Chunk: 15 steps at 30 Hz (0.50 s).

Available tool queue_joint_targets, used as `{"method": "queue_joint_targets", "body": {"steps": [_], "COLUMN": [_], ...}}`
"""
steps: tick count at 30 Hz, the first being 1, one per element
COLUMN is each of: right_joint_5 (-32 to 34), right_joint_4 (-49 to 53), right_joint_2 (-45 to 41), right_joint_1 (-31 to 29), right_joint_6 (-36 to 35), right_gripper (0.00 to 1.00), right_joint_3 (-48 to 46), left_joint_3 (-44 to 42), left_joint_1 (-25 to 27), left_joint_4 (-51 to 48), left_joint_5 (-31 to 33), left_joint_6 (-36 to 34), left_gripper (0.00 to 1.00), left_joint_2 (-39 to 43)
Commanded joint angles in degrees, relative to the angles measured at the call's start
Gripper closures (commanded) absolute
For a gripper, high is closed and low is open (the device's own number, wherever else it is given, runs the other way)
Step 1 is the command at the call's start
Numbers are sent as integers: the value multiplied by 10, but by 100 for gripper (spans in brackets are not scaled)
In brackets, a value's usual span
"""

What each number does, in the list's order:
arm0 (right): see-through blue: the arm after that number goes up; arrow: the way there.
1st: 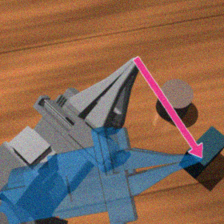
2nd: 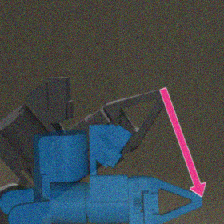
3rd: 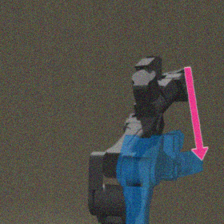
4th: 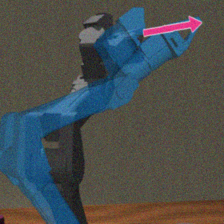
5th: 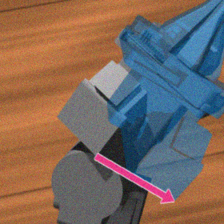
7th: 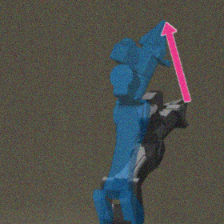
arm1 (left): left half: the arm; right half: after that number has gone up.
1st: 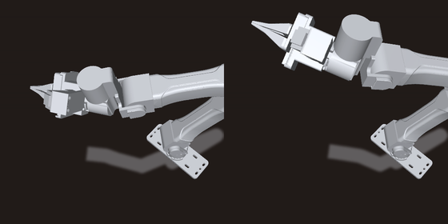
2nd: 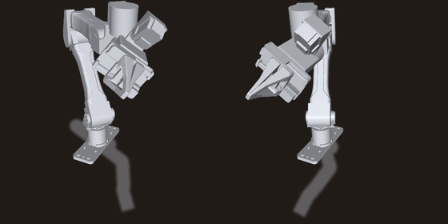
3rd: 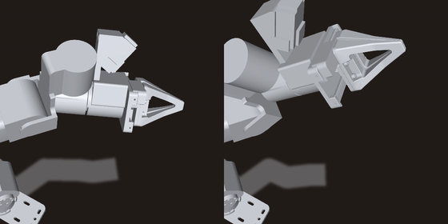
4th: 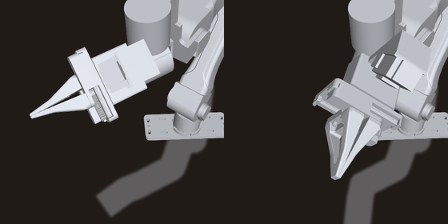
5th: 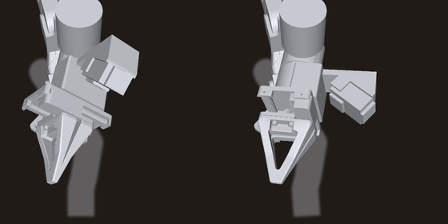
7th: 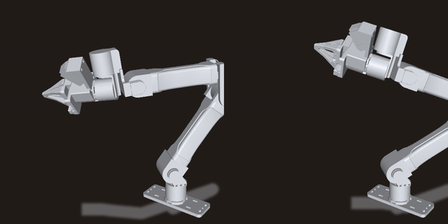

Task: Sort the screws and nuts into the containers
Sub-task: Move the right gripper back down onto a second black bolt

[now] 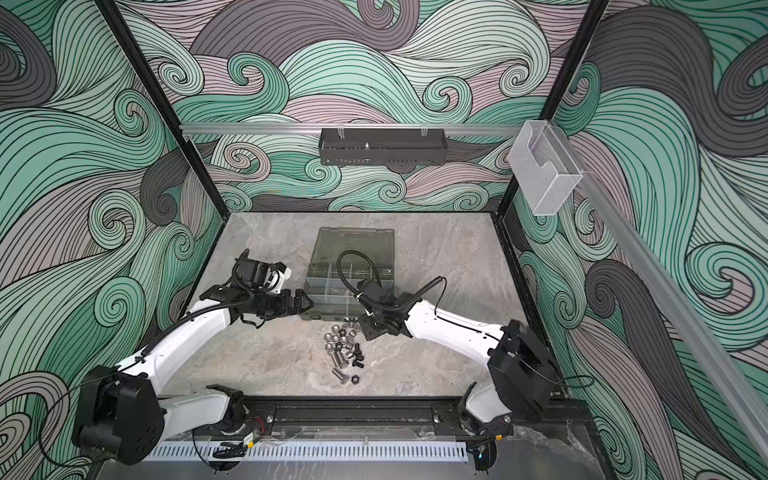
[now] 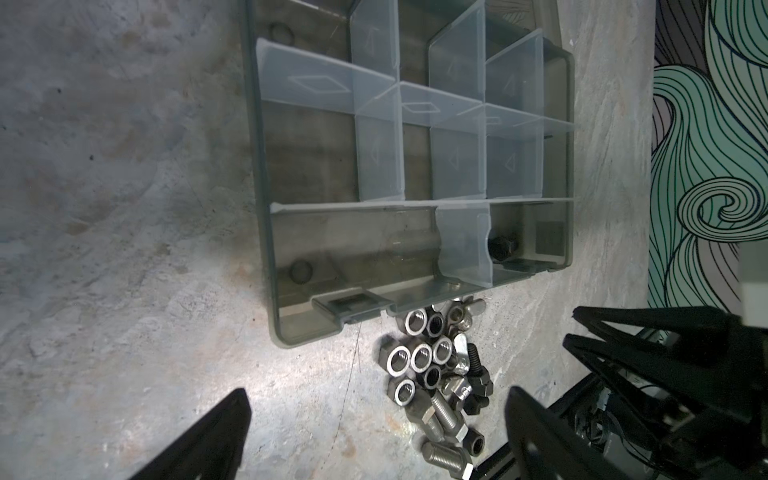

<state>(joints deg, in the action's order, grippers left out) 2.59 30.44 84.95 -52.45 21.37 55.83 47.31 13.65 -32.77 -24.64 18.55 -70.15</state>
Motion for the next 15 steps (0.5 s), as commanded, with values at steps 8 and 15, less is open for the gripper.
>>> {"method": "queue_joint_targets", "body": {"steps": [8,15], "right_joint_5": [0,4], "right_joint_4": [1,11], "right_joint_2": [16,47], "right_joint_1": [-31,-54], "right_joint_6": [32,43], "right_gripper": [70,70], "right_joint_3": [0,28], "left_joint_3": [26,13], "left_joint_1": [2,2], "left_joint_4": [-31,-14], "left_joint_5": [6,9], "left_joint_6": [-64,-63], "left_gripper": [1,1], "left_joint_2": [-19,-6]}}
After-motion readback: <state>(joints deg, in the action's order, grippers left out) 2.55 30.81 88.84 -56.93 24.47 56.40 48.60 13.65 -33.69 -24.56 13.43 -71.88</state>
